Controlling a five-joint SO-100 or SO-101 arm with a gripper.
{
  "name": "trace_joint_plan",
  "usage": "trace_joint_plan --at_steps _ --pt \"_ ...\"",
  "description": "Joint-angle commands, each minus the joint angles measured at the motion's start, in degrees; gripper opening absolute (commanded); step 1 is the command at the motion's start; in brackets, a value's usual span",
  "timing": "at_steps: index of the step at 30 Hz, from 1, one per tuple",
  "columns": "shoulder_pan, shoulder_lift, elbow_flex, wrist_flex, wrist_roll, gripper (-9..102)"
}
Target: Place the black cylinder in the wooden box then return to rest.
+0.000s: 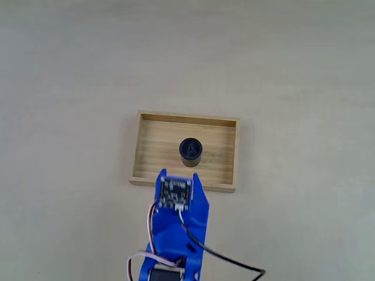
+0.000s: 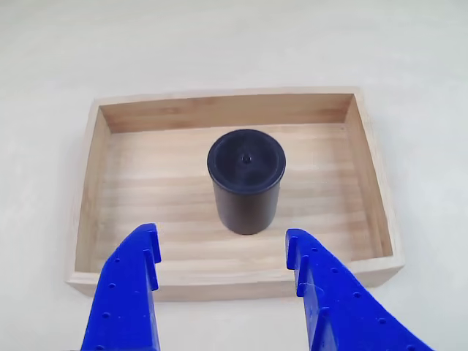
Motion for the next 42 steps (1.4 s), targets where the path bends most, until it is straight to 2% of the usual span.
trace_joint_plan --at_steps 1,5,11,17,26,42 --pt "-1.0 -12.5 2.1 4.7 -2.4 22" --pt "-2.0 -19.6 5.9 10.9 -3.2 16" --pt "-2.4 -27.0 9.9 16.3 -1.6 0" --pt "-2.7 -32.6 13.7 22.9 -2.0 0" --pt "-3.0 -36.7 19.8 26.3 -6.7 0" --pt "-3.2 -36.7 26.5 36.0 -6.3 -1"
